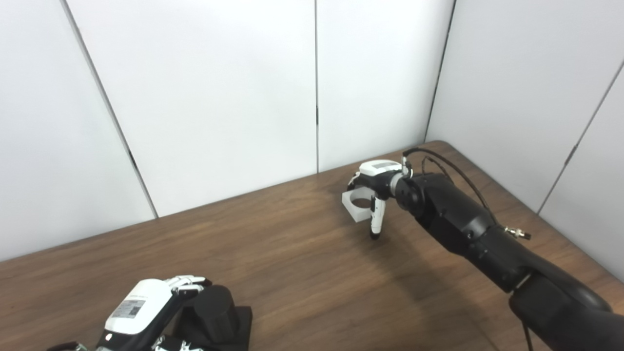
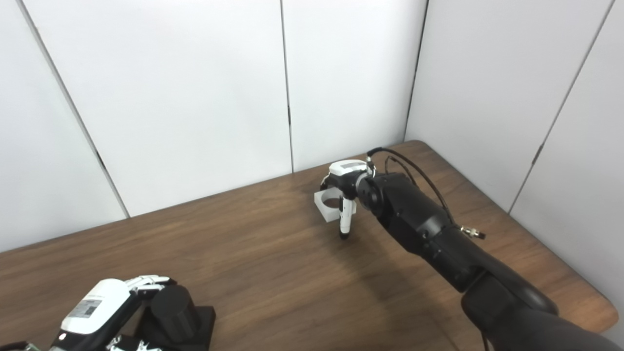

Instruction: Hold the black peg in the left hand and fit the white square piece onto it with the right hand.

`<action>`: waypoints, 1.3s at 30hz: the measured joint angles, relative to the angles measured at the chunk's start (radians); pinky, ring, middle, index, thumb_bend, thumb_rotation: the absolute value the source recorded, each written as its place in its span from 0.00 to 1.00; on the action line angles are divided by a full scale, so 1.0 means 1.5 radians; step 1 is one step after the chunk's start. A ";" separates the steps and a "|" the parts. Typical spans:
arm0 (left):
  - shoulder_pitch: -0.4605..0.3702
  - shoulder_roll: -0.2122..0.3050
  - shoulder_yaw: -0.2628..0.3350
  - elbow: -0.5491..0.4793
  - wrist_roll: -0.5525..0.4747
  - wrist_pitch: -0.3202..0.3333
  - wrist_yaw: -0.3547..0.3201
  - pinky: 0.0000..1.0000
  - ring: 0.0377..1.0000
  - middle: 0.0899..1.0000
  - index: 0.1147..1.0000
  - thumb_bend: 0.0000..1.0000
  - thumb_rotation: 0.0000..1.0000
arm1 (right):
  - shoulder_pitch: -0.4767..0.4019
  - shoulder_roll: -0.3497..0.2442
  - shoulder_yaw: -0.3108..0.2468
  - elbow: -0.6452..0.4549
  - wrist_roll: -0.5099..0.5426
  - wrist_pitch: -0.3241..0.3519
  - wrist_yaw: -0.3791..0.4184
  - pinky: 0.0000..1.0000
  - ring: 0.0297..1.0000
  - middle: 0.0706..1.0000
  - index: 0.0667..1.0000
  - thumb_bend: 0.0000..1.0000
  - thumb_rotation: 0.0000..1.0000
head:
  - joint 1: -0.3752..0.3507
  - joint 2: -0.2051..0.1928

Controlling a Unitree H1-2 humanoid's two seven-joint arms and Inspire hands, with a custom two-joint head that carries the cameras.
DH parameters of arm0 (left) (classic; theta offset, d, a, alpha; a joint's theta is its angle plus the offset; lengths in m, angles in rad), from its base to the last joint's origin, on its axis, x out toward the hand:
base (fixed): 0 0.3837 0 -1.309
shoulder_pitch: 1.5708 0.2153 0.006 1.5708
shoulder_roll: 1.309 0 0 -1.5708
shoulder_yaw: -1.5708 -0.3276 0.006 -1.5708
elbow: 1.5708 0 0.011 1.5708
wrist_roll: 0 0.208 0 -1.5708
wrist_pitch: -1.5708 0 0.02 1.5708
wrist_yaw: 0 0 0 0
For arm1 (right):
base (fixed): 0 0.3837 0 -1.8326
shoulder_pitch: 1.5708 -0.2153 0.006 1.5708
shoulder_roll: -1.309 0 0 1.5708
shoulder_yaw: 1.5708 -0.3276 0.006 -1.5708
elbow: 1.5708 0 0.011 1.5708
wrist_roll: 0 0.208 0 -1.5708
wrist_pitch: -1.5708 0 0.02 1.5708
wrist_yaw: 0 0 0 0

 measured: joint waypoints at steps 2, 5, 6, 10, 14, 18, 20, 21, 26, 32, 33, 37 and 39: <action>0.000 0.000 0.000 0.000 0.000 0.000 0.000 0.77 0.83 0.80 0.42 0.52 0.06 | 0.000 0.000 0.000 0.003 0.001 0.000 -0.006 0.95 0.95 0.95 0.80 0.79 0.08 | 0.000 0.002; 0.001 0.000 0.000 -0.001 0.000 0.000 0.000 0.77 0.83 0.80 0.42 0.52 0.06 | 0.000 0.000 0.001 0.006 0.004 -0.002 -0.015 0.94 0.94 0.94 0.76 0.77 0.08 | 0.000 0.003; 0.001 0.000 0.000 -0.001 0.000 0.000 0.000 0.76 0.83 0.80 0.42 0.52 0.06 | 0.000 0.000 0.002 0.007 0.005 -0.003 -0.017 0.93 0.94 0.93 0.74 0.77 0.08 | 0.000 0.003; 0.002 0.000 0.000 -0.007 0.000 0.007 -0.005 0.76 0.83 0.80 0.42 0.52 0.06 | 0.000 -0.002 0.009 0.010 0.006 -0.011 -0.031 0.91 0.92 0.91 0.66 0.74 0.10 | 0.002 0.005; 0.003 0.000 0.001 -0.008 0.000 0.007 -0.007 0.76 0.83 0.80 0.42 0.52 0.06 | 0.001 -0.003 0.011 0.012 0.005 -0.020 -0.045 0.90 0.90 0.85 0.47 0.55 0.13 | 0.002 0.008; 0.004 0.001 0.003 -0.009 0.000 0.007 -0.009 0.76 0.82 0.80 0.42 0.52 0.06 | 0.005 -0.006 0.012 0.013 0.005 -0.026 -0.062 0.88 0.88 0.79 0.45 0.52 0.14 | 0.001 0.010; 0.004 0.001 0.004 -0.009 0.000 0.006 -0.009 0.76 0.82 0.79 0.42 0.52 0.06 | 0.006 -0.006 0.012 0.012 0.006 -0.027 -0.069 0.88 0.87 0.78 0.44 0.52 0.13 | 0.000 0.011; 0.004 0.001 0.004 -0.008 0.000 0.006 -0.009 0.76 0.82 0.79 0.42 0.52 0.06 | 0.007 -0.006 0.012 0.012 0.006 -0.027 -0.069 0.88 0.87 0.77 0.44 0.52 0.13 | 0.000 0.011; 0.005 0.001 0.004 -0.009 0.000 0.003 -0.010 0.77 0.83 0.80 0.42 0.52 0.06 | 0.007 -0.007 0.011 0.012 0.010 -0.029 -0.070 0.88 0.87 0.76 0.44 0.52 0.13 | 0.003 0.014; 0.005 0.001 0.006 -0.010 0.000 0.003 -0.013 0.76 0.83 0.80 0.42 0.52 0.06 | 0.019 -0.008 -0.003 0.009 0.024 -0.048 -0.092 0.89 0.86 0.76 0.44 0.52 0.13 | 0.010 0.018; 0.005 0.001 0.006 -0.011 0.000 0.003 -0.013 0.76 0.83 0.80 0.42 0.52 0.06 | 0.023 -0.008 -0.006 0.007 0.026 -0.053 -0.099 0.89 0.86 0.76 0.44 0.52 0.13 | 0.012 0.019; 0.006 0.001 0.008 -0.011 0.000 0.003 -0.015 0.77 0.83 0.81 0.42 0.52 0.06 | 0.038 -0.008 -0.018 0.000 0.036 -0.071 -0.128 0.92 0.86 0.76 0.44 0.52 0.13 | 0.027 0.025; 0.006 0.001 0.008 -0.011 0.000 0.003 -0.015 0.77 0.83 0.81 0.42 0.52 0.06 | 0.046 -0.008 -0.022 -0.012 0.036 -0.075 -0.138 0.94 0.86 0.76 0.44 0.52 0.13 | 0.036 0.028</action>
